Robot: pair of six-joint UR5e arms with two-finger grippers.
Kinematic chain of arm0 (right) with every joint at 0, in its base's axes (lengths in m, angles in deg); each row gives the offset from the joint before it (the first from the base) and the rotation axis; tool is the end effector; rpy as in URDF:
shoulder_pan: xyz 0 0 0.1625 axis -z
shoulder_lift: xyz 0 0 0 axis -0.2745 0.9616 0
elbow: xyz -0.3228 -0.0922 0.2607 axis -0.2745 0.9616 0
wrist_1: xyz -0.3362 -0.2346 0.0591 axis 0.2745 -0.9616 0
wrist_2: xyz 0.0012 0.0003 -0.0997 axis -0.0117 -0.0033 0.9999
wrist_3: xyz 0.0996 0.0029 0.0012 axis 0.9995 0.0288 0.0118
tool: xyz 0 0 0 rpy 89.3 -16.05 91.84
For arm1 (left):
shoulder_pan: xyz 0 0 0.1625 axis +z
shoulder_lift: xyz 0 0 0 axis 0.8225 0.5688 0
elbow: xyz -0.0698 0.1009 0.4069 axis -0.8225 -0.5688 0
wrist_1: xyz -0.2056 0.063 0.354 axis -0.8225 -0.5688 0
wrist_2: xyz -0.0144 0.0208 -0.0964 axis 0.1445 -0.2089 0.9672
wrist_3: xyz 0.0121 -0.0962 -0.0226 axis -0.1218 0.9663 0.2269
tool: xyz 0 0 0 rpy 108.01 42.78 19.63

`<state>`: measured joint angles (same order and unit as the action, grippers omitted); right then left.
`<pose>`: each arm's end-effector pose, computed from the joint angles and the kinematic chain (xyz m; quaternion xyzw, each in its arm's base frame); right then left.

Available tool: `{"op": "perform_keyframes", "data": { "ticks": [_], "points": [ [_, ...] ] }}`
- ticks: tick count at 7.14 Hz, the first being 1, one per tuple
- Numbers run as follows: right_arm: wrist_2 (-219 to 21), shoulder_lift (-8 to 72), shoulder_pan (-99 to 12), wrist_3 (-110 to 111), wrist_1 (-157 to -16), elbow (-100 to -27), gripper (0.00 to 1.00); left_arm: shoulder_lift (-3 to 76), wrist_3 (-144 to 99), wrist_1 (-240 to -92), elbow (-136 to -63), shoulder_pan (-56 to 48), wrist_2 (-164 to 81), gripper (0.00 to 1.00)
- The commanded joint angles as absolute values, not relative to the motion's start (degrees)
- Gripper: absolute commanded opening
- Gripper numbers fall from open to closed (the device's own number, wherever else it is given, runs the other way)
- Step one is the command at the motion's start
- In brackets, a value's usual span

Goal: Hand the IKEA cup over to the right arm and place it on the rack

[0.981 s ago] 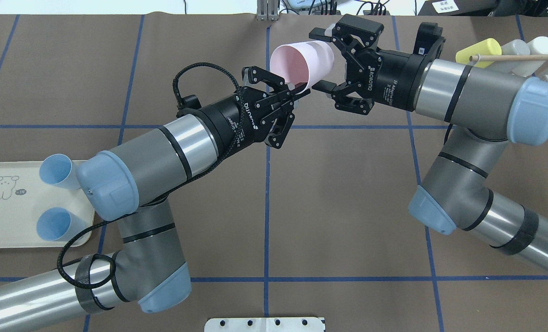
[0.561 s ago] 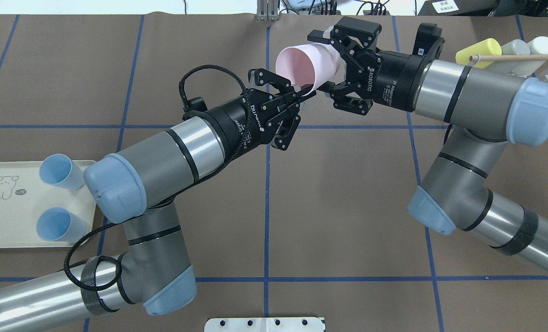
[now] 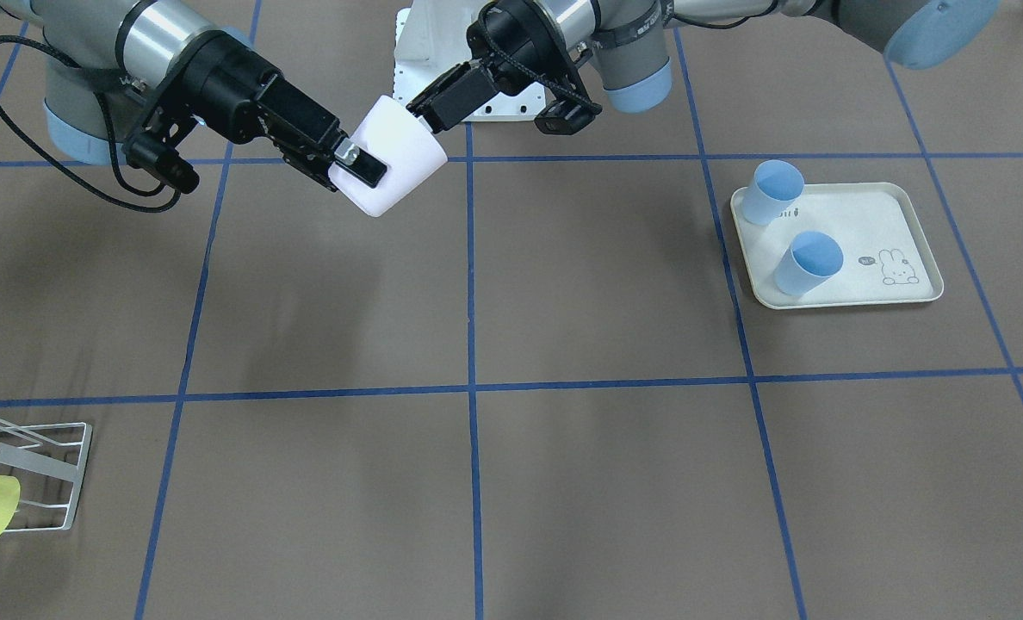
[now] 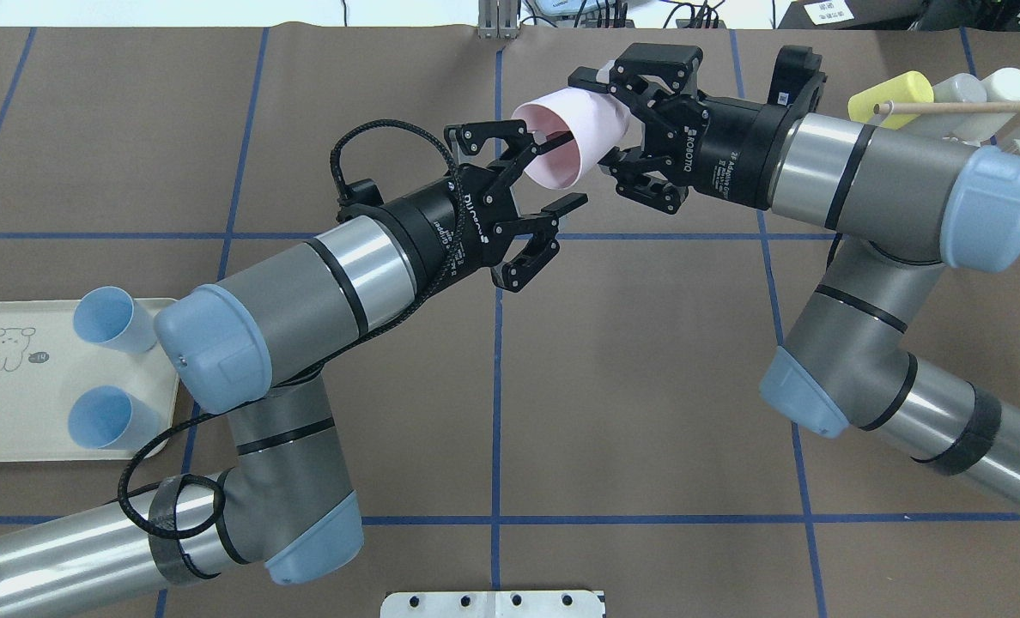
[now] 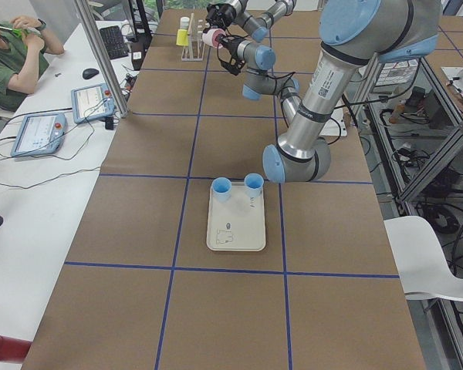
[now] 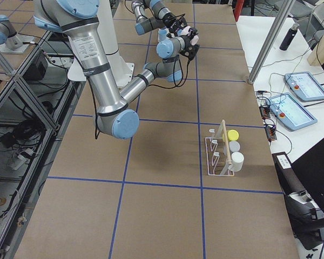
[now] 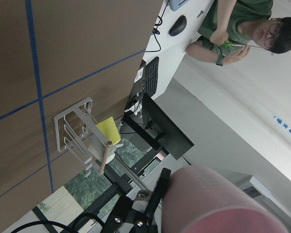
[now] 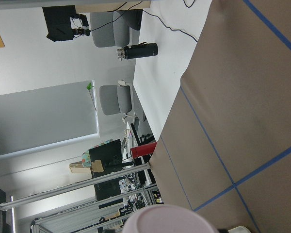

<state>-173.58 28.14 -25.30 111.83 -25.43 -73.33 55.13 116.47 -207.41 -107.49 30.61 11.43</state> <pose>-0.3316 -0.4499 0.1894 -0.0139 -0.8203 0.3183 0.4750 0.4565 -0.3858 0.0776 -0.2127 0.8103 -0.4536 0.3040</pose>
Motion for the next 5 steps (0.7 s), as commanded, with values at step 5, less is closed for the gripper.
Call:
{"op": "perform_keyframes", "data": {
  "ticks": [5],
  "points": [
    [-170.0, 30.3, -36.0, 98.5, -27.6, -68.6, 0.0, 54.7, 106.1, -207.4, -107.8, 30.4, 11.8, 1.0]
  ]
}}
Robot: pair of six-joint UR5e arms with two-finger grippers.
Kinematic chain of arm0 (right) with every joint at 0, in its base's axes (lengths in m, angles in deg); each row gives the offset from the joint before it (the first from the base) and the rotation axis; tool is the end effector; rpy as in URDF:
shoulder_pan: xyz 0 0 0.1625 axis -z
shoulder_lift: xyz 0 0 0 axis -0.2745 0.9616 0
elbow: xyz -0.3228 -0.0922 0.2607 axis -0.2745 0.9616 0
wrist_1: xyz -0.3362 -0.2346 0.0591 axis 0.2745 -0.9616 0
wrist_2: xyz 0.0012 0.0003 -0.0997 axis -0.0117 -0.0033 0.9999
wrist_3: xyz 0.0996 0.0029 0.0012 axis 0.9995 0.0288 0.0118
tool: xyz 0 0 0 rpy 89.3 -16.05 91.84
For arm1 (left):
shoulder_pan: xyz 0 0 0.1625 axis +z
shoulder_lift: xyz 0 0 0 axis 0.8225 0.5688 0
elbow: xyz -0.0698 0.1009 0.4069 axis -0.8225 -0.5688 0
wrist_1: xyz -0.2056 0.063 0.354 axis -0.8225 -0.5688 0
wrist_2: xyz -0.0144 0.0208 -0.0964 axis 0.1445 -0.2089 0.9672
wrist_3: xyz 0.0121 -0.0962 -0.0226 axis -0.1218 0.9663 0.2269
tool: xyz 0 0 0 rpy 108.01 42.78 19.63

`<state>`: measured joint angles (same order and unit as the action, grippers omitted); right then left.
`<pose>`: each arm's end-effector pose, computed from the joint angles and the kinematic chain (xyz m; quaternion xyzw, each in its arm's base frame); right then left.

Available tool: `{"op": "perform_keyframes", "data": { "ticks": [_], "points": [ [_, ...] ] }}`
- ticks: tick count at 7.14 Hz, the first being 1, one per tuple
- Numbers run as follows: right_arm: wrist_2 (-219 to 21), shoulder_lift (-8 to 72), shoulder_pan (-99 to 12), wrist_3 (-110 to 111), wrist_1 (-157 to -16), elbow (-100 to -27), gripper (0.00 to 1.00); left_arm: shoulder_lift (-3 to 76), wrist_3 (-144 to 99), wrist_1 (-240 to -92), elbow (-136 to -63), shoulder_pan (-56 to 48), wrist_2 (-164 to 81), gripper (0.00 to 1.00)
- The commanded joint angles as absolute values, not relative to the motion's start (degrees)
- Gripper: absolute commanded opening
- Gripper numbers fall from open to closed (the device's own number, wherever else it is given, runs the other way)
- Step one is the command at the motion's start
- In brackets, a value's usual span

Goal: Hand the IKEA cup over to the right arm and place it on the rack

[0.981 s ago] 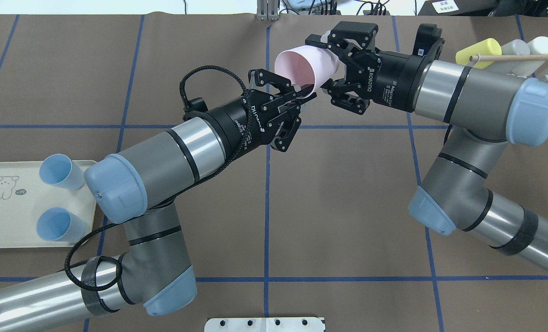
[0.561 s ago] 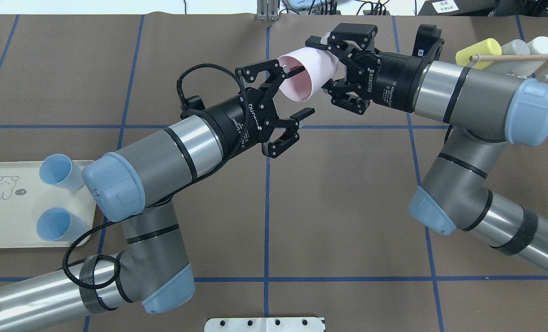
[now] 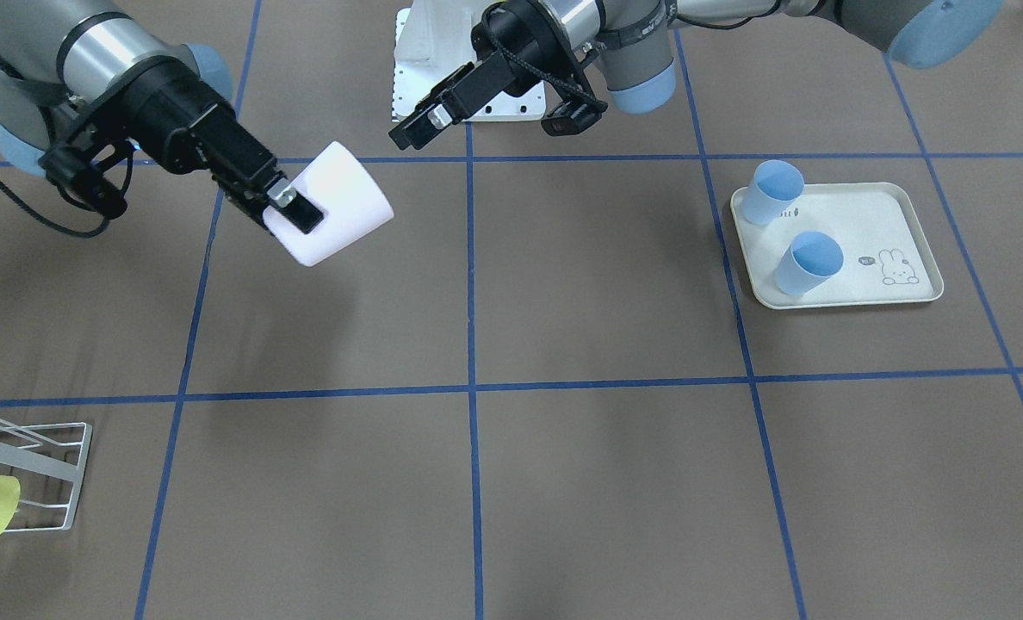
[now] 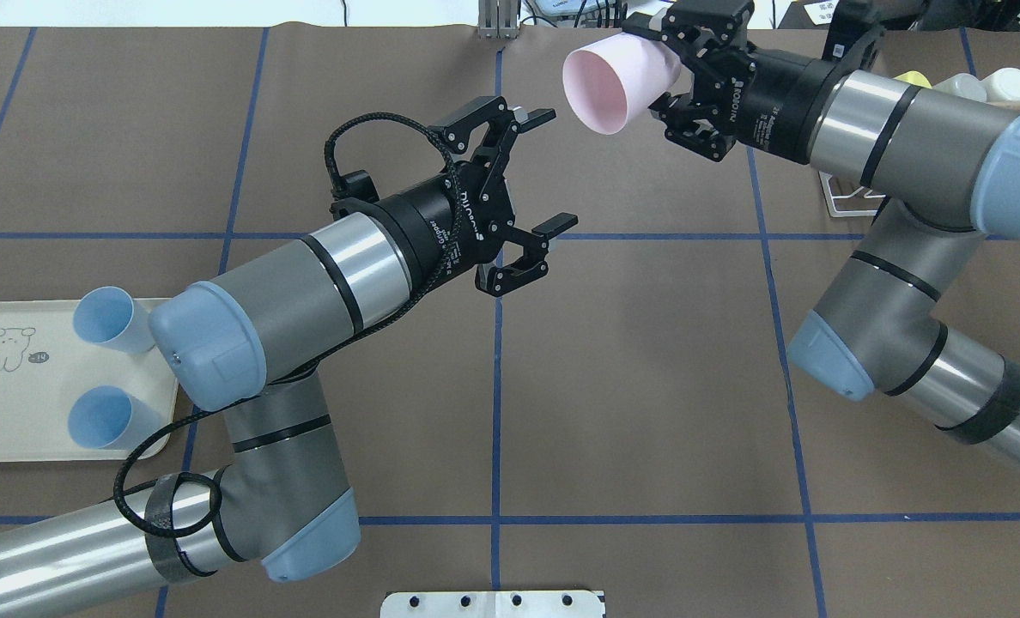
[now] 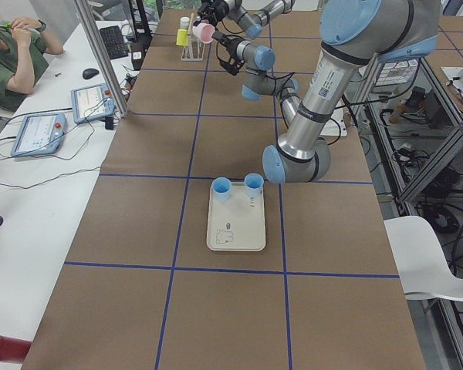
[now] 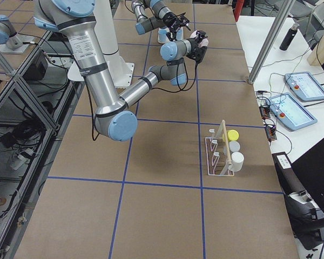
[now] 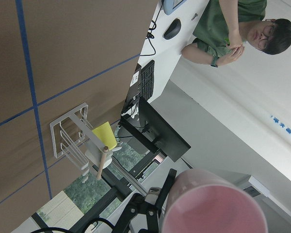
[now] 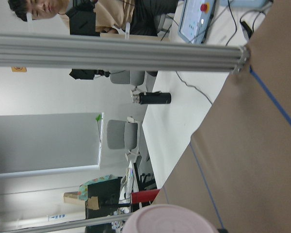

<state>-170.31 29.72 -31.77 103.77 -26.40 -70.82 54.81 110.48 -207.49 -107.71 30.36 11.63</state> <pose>-0.2858 -0.5005 0.2225 0.1007 -0.7888 0.3536 0.4926 0.4538 -0.3870 0.0795 -0.1692 0.8205 -0.4369 0.3275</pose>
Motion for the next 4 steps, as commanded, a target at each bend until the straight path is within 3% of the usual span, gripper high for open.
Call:
{"op": "perform_keyframes", "data": {
  "ticks": [1, 4],
  "points": [
    [-170.1, 30.7, -39.1, 91.5, -32.4, -67.8, 0.0, 54.4, 100.6, -206.4, -107.8, 30.3, 11.9, 1.0],
    [-165.2, 36.4, -46.6, 62.0, -46.9, -67.4, 0.0, 54.1, 83.0, -190.9, -111.5, 29.1, 12.2, 1.0]
  ]
}}
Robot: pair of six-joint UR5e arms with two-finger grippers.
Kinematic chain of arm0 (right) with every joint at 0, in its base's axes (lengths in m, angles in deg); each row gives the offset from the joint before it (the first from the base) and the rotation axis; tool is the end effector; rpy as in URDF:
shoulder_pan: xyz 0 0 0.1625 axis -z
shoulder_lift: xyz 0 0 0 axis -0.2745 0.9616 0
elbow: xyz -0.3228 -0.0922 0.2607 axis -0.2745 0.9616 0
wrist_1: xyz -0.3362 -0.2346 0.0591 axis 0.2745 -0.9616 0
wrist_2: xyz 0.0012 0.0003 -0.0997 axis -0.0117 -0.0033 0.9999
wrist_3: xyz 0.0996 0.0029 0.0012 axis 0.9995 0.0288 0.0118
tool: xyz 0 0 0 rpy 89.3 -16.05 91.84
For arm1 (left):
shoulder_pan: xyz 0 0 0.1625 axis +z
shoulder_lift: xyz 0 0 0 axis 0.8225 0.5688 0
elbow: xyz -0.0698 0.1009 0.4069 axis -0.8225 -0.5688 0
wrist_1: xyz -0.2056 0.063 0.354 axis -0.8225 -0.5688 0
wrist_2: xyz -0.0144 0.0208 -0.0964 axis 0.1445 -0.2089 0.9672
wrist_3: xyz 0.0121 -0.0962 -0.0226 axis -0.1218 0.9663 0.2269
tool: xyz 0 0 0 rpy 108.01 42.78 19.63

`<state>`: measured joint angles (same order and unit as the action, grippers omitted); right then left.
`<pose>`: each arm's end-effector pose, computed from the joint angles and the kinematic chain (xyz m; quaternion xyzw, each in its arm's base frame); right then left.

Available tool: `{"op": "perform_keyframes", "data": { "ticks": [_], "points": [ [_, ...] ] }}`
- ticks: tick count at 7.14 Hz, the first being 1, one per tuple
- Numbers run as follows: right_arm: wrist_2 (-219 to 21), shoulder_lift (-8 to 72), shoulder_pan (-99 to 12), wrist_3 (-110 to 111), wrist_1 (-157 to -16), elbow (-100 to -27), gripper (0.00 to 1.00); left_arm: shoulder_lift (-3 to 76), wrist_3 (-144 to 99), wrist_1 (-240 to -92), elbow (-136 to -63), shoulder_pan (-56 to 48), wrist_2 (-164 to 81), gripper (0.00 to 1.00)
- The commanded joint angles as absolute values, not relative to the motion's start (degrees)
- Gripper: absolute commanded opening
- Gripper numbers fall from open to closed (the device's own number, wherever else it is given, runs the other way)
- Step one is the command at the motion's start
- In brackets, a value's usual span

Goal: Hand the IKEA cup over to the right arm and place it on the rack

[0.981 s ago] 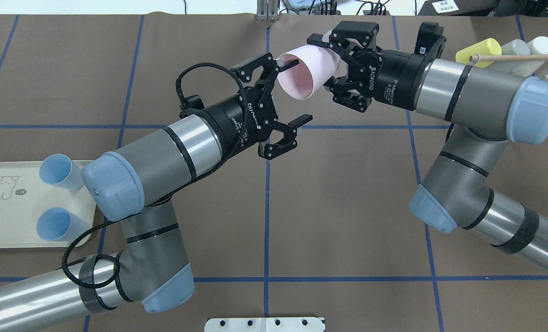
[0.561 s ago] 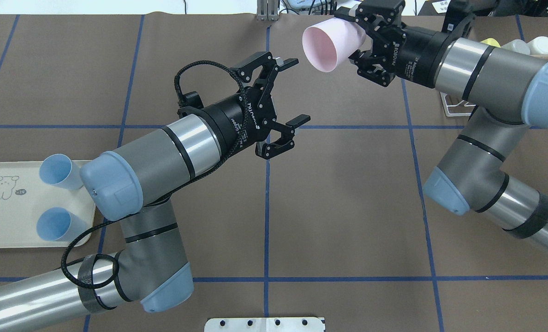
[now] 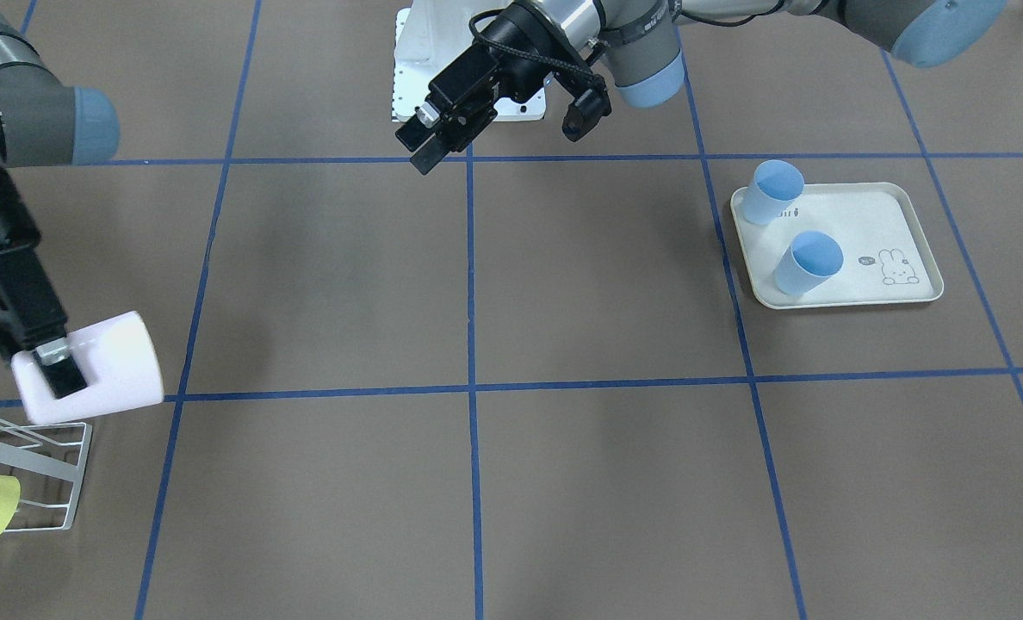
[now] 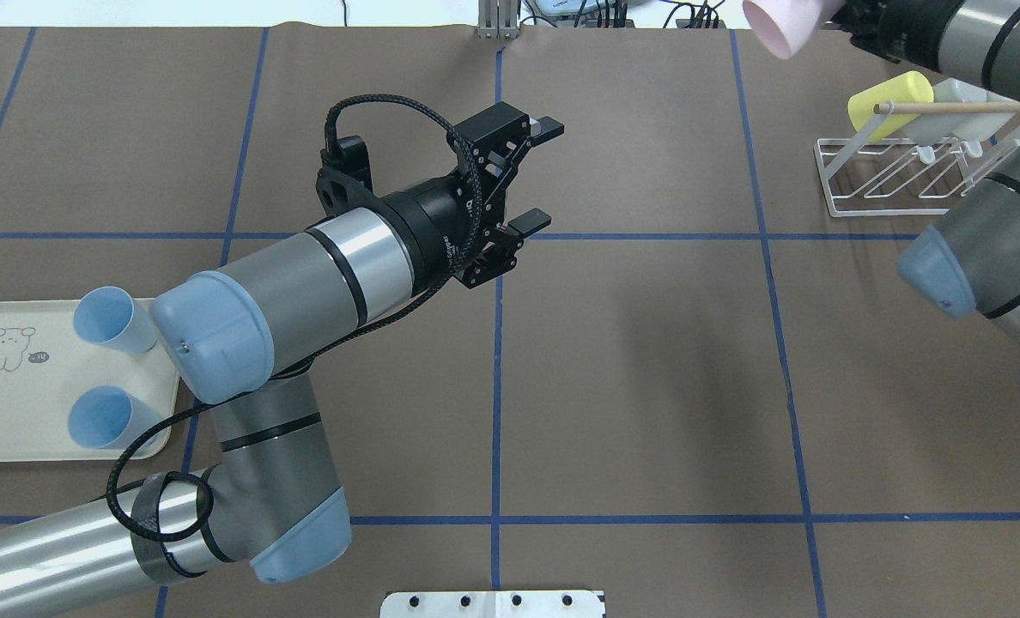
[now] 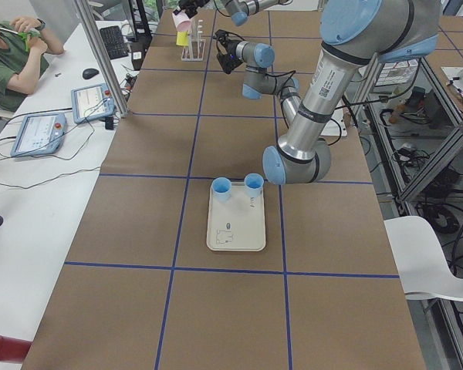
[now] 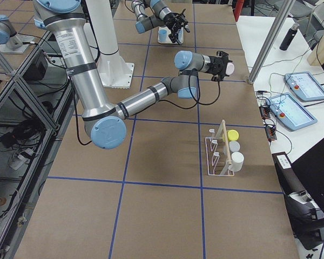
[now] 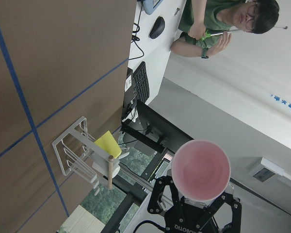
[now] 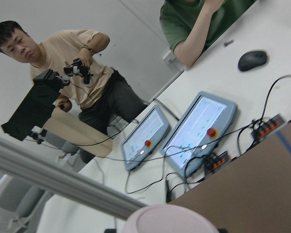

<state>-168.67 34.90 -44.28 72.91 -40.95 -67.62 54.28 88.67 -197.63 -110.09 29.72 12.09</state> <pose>-0.1847 -0.5810 0.3228 0.3199 -0.5764 0.3555 0.6626 0.4547 -0.3937 0.0810 0.0025 0.7994 -0.3915 0.4557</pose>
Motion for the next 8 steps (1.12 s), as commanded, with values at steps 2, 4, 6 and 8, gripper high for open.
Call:
{"op": "perform_keyframes", "data": {
  "ticks": [2, 4, 6, 8],
  "points": [
    [-155.4, 39.6, -47.4, 49.4, -50.8, -66.4, 0.0, 51.6, 71.9, -176.4, -115.7, 28.8, 12.4, 1.0],
    [-150.1, 46.4, -48.7, 37.0, -49.9, -67.0, 0.0, 46.7, 62.8, -166.7, -119.8, 23.8, 20.0, 1.0],
    [-149.7, 51.8, -49.5, 34.8, -47.0, -68.0, 0.0, 39.6, 50.2, -158.0, -123.9, 14.2, 34.5, 1.0],
    [-147.3, 54.5, -49.4, 31.8, -44.6, -67.2, 0.0, 36.6, 45.0, -156.8, -124.5, 10.6, 37.9, 1.0]
  ]
}}
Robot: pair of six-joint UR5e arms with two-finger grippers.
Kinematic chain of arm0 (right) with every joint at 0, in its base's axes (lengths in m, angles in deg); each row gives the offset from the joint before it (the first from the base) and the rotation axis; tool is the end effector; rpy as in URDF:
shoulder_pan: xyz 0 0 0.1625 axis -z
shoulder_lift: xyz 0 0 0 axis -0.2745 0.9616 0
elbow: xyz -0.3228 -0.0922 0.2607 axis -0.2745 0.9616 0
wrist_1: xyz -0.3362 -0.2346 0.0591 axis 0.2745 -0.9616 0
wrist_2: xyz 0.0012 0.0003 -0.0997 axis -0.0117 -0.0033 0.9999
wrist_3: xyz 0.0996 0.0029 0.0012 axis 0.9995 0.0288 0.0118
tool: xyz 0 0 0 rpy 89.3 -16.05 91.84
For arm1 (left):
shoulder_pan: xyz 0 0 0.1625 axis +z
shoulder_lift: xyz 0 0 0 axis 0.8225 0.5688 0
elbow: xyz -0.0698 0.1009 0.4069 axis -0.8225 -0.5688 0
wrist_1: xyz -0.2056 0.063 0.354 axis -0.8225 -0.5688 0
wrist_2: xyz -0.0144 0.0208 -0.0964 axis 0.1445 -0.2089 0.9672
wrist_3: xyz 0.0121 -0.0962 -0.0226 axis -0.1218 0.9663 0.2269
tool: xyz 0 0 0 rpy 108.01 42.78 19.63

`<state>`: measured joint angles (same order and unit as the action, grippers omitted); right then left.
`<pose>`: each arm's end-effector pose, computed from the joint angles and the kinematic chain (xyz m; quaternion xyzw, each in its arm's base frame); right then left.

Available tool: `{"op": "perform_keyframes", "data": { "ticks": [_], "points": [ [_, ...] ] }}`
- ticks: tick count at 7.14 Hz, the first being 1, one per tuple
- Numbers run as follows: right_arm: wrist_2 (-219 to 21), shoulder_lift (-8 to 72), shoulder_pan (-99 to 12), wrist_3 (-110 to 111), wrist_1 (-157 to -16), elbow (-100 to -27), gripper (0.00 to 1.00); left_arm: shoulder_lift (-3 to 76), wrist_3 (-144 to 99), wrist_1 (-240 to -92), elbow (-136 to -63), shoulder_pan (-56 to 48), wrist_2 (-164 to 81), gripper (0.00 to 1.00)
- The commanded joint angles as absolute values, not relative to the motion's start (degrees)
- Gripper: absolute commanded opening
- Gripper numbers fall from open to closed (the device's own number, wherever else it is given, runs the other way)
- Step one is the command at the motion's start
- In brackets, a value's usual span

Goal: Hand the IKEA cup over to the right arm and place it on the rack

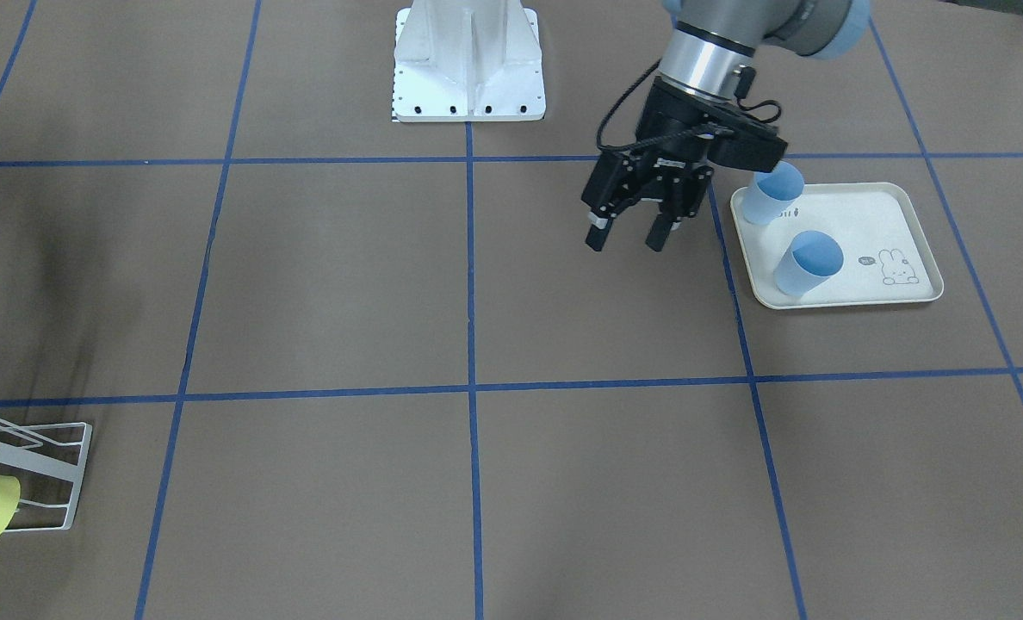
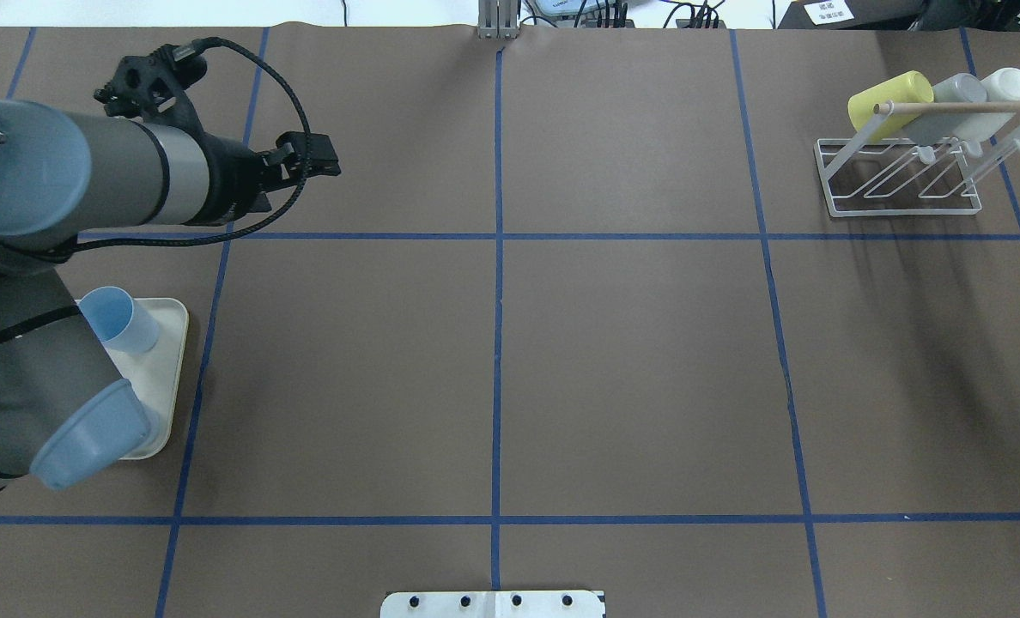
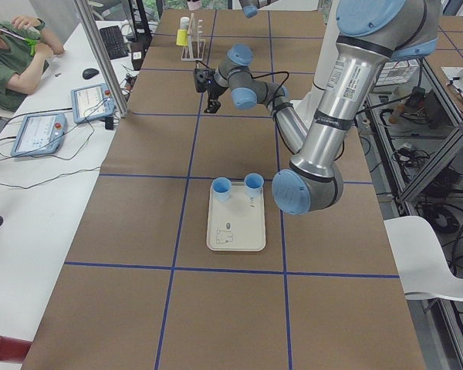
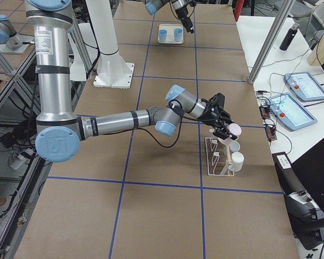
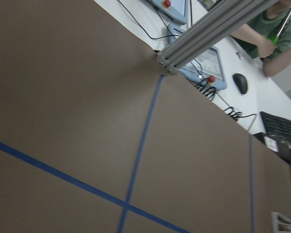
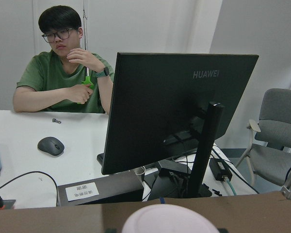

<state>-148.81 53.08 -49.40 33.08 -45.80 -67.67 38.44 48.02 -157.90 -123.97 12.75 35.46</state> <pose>-0.0678 -0.5367 0.5095 0.4694 -0.1919 0.2520 0.8242 0.3294 -0.4633 0.2222 0.1551 0.5170 -0.2356 0.8082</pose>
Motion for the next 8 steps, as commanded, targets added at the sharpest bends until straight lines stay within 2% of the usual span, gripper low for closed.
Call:
{"op": "perform_keyframes", "data": {
  "ticks": [1, 8],
  "points": [
    [-147.3, 54.3, -49.2, 31.9, -44.5, -65.0, 0.0, 36.0, 43.5, -156.6, -124.5, 10.2, 38.4, 1.0],
    [-147.3, 53.6, -44.3, 32.5, -44.4, -60.0, 0.0, 34.8, 43.7, -156.6, -124.6, 10.0, 38.7, 1.0]
  ]
}}
